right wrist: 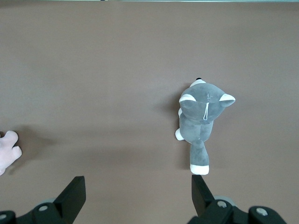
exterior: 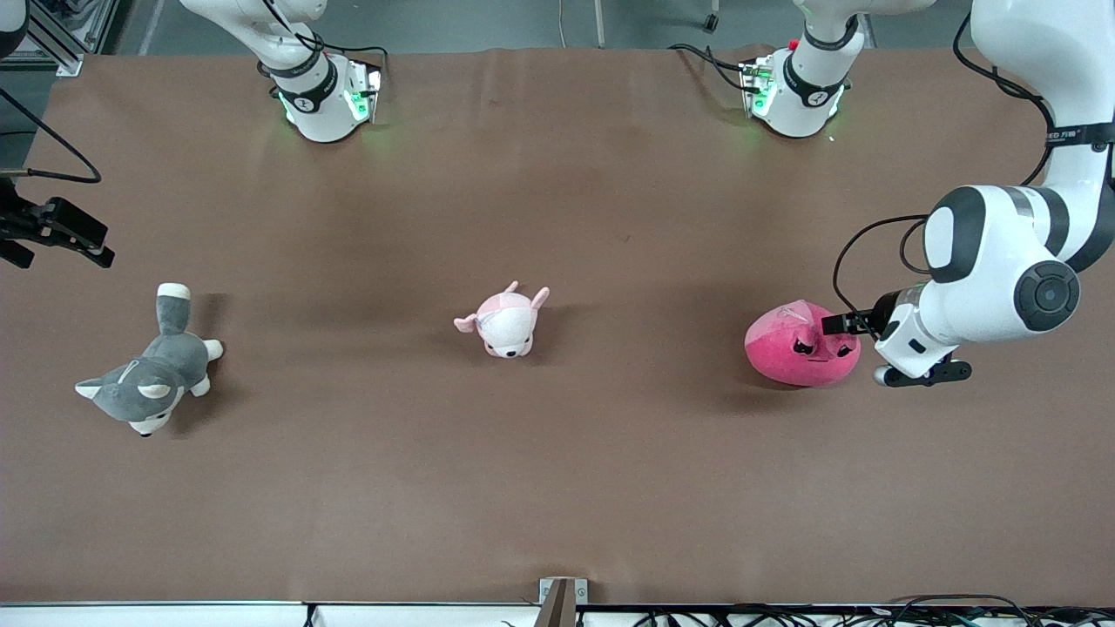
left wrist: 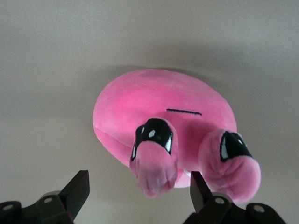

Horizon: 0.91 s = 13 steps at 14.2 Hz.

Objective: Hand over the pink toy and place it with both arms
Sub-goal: 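Lower the left gripper onto the pink plush and grasp it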

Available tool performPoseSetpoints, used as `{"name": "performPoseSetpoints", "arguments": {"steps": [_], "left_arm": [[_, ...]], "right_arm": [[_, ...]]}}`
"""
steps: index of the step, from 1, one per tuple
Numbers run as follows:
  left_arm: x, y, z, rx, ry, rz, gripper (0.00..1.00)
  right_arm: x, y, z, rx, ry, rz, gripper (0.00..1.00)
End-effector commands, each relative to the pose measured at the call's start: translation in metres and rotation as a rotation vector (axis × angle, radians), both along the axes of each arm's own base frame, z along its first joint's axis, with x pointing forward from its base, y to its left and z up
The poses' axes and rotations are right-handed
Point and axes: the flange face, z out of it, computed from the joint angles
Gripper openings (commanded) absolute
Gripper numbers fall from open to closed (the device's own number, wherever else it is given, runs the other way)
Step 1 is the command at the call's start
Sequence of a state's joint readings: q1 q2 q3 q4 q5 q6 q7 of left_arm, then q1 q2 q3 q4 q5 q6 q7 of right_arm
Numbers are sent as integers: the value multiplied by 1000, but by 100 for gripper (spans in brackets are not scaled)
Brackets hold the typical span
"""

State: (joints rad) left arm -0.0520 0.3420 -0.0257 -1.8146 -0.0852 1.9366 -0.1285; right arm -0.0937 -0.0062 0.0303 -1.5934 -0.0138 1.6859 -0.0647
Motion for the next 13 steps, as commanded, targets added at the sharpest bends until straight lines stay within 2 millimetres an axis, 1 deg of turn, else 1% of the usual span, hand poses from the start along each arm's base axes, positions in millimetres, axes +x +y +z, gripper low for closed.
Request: {"name": "performPoseSetpoints", "arguments": {"steps": [1,5,7,8,10,11,12,13], "left_arm": [[2,-2,-1,-11,-29,21,68],[6,-4,-4,-22,-50,29,37],[8,-6,-3,-22,-53,36,11],[8,-7,-1,-20,-55,50,0],[11,-17,5,-16,-67,56,0],[11,-19,13,-13,-74,76,0],[10,-28,18,-12,-75,91,0],[8,-40,30,-15,-91,102,0]], "right_arm": [[-5,4,4,2,-4,5,100],[-7,-1,5,4,3,-6,100],[-11,1,1,4,43,-2,100],[-11,2,1,2,43,-2,100],[-12,1,1,6,46,-13,100],[-12,-1,-1,11,53,-16,100],[-13,1,-2,21,61,-14,100],[-14,2,-2,25,73,-14,100]]}}
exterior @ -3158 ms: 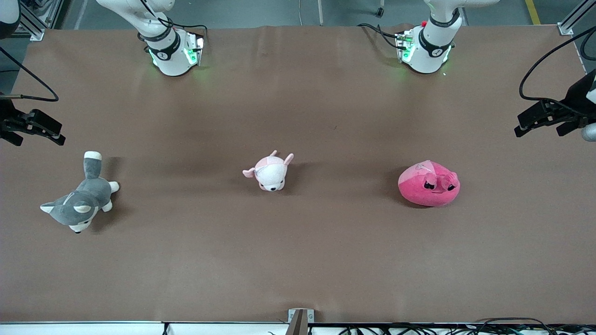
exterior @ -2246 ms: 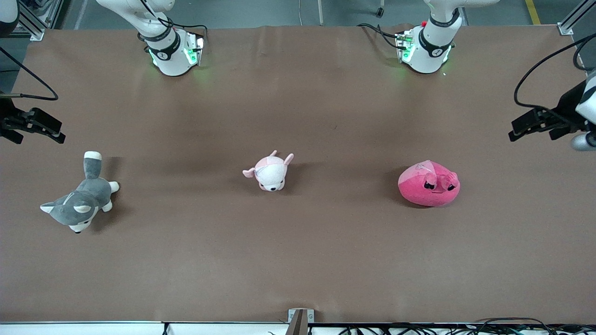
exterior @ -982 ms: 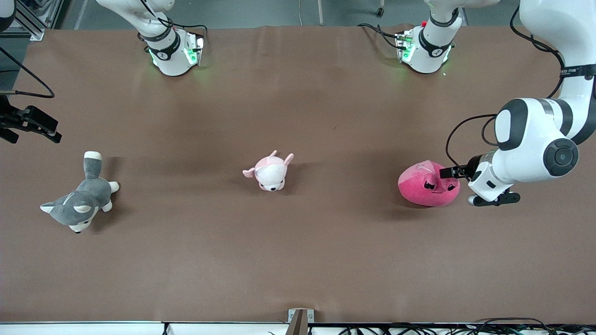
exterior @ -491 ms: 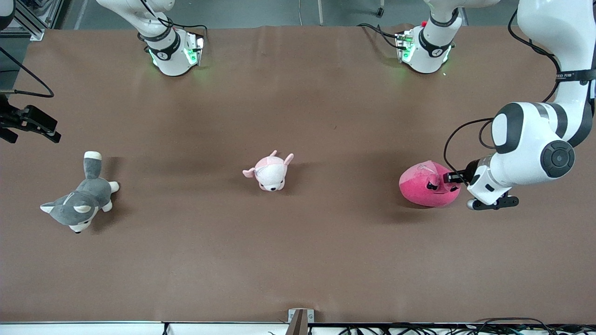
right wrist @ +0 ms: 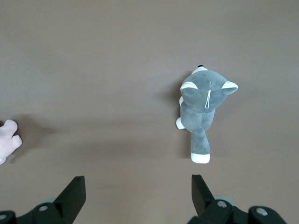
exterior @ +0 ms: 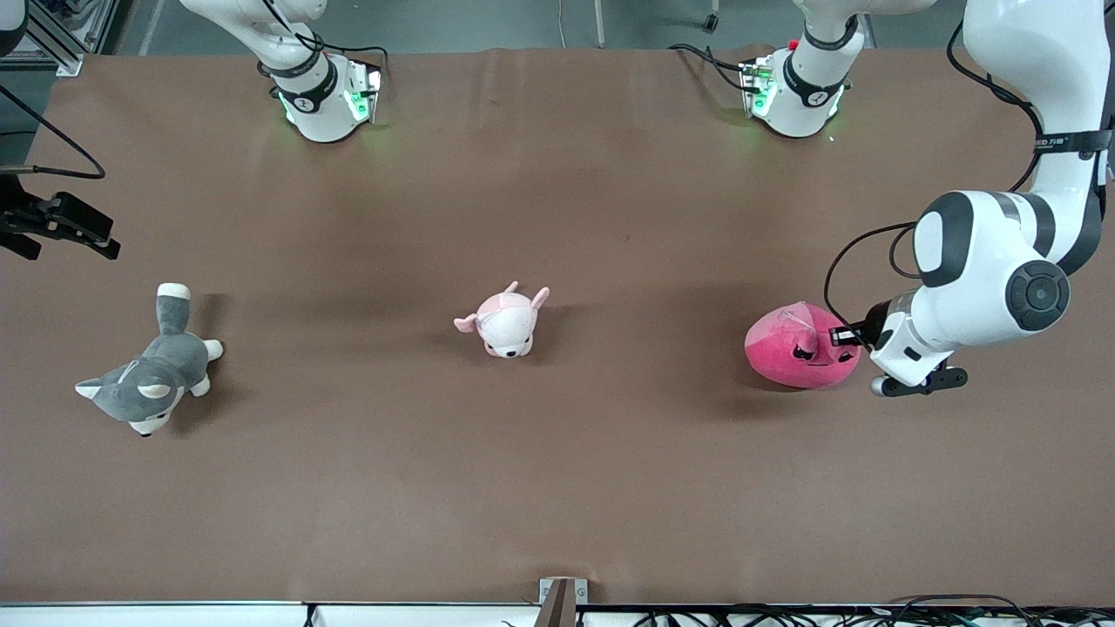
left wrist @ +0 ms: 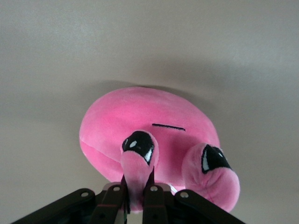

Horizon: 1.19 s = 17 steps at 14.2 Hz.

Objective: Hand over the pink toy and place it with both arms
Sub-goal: 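Lower the left gripper onto the pink plush and grasp it, then lift the pink plush with the left gripper toward the table middle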

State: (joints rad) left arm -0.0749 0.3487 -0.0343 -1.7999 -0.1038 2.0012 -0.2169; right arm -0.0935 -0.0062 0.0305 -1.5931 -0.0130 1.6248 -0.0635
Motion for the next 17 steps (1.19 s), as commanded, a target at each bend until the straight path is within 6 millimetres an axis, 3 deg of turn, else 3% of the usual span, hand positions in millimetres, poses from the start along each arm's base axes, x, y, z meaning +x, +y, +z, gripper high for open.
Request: {"name": "performPoseSetpoints", "arguments": {"steps": [1,4,8,10,14,17], "left_arm": [[-3,-32,35,-12,-42,50,0],[-12,-85,85,-28,-49,94,0],[-30,-178,163,-136,-44,174,0],[-50,-233,192,-189,-40,220,0],[-90,-344,224,-323,-85,294,0],[-123,-422,217,-457,-142,300,0]], "right_arm": [[-9,5,2,23,26,-9,100],[-13,9,-2,82,56,-11,100],[-27,3,8,88,40,-27,100],[-39,4,8,236,80,-55,100],[-35,18,7,380,78,-51,100],[-31,45,5,470,96,-13,95]]}}
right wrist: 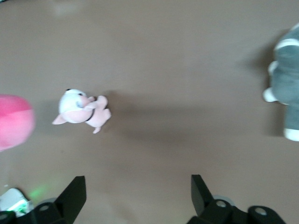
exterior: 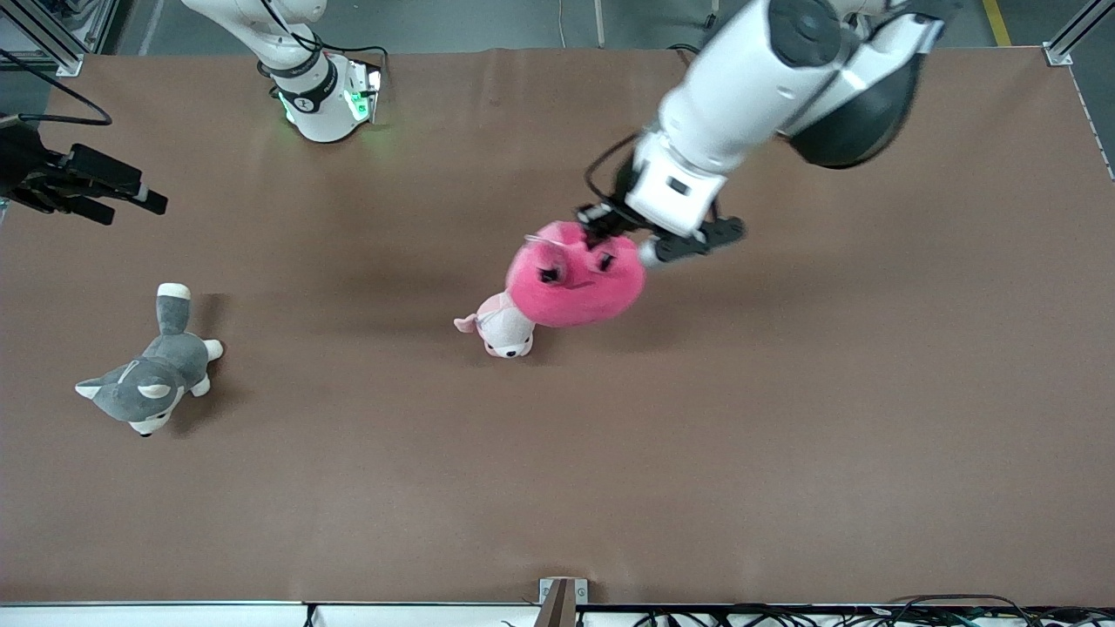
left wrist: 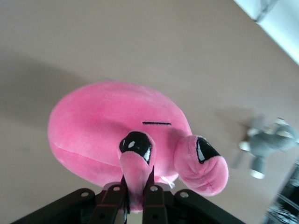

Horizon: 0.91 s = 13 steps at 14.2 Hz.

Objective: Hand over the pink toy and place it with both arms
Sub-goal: 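Lift the pink plush with the left gripper toward the table middle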

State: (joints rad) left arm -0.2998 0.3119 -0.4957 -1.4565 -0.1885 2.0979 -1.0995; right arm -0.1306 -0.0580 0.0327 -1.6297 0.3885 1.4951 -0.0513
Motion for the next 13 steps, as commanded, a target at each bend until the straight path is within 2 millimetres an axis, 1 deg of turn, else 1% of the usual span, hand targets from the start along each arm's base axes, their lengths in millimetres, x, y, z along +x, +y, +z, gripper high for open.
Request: {"name": "performPoseSetpoints", "arguments": {"steps": [1,2,3,4,5,6,8,10,11,12,13], "left_arm": [[-17,-60,-9,-119,-46,-6,0],[-28,-79,-15,-150,-63,-21,0],[-37,-93,-18,-175,-76,-33,0],[-43,-103,-22,-190,-84,-41,0],[-52,-115,-23,-204,-89,-57,0],[-60,-124,-30,-203,-83,-72,0],[-72,-134,-36,-193,-82,-97,0],[-73,-137,-40,-187,-81,-102,0],[-73,-137,-40,-187,-81,-102,0],[-74,-137,-40,-187,-81,-103,0],[-76,-139,-40,-187,-80,-108,0]], "right_arm": [[0,30,-5,94,8,28,93],[3,45,-8,129,12,49,89],[4,58,-8,156,14,67,84],[7,71,-11,178,15,80,80],[11,85,-10,184,-18,88,78],[14,96,-13,184,-30,98,78],[20,116,-25,181,-27,122,78],[20,147,-30,179,-31,157,78],[20,159,-34,173,-21,153,78],[21,169,-42,168,-11,166,78],[25,173,-51,165,2,168,78]]}}
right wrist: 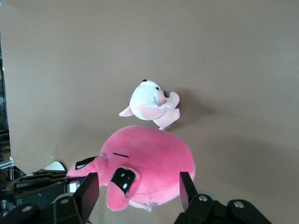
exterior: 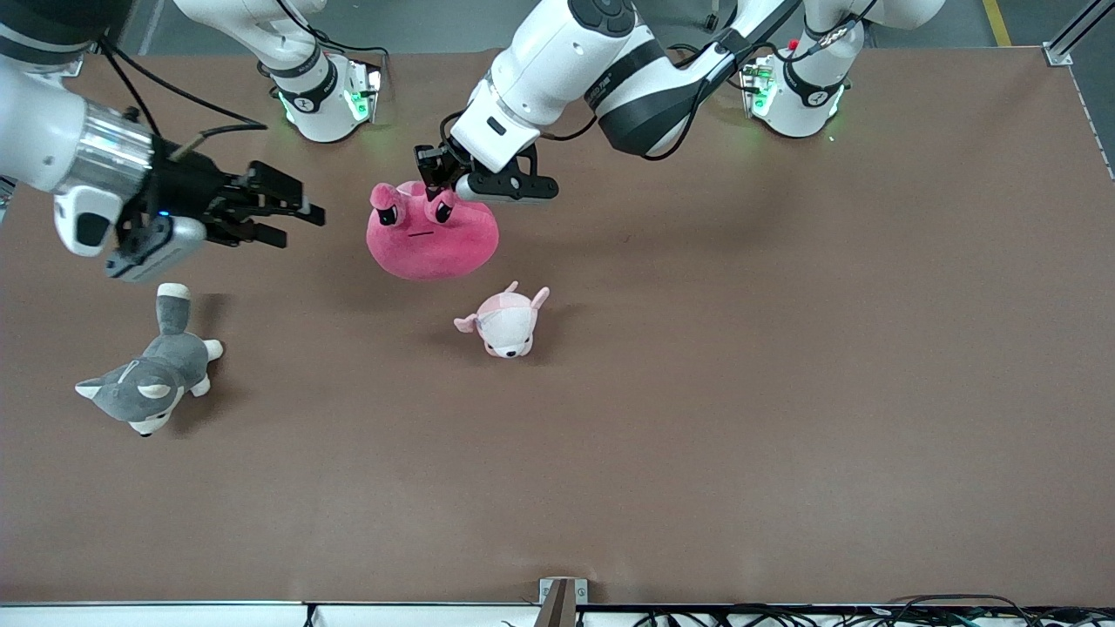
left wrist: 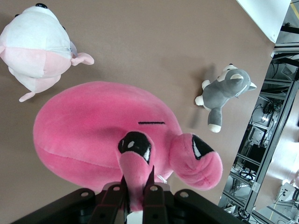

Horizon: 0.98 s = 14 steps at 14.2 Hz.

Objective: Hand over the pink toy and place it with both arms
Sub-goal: 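Reach the right gripper to the pink plush held by the left gripper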

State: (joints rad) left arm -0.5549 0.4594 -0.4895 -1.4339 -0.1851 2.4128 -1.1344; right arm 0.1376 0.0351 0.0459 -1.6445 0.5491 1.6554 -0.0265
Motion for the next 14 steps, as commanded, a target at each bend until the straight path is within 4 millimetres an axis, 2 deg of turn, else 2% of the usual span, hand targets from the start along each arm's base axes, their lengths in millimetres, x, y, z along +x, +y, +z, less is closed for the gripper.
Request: {"name": "performPoseSetpoints", "arguments": {"steps": [1,4,8,14], "left_arm": [[2,-5,7,-13,-21,-1,0],[2,-5,9,-13,-26,-2,0],[3,-4,10,-13,-29,0,0],[5,-3,10,-12,-30,3,0]], "right_arm": [[5,11,-22,-1,34,-2,78],[-1,24,-42,-19,75,26,78],[-16,40,-59,-37,120,61,78],[-32,43,-51,-42,154,101,78]]}}
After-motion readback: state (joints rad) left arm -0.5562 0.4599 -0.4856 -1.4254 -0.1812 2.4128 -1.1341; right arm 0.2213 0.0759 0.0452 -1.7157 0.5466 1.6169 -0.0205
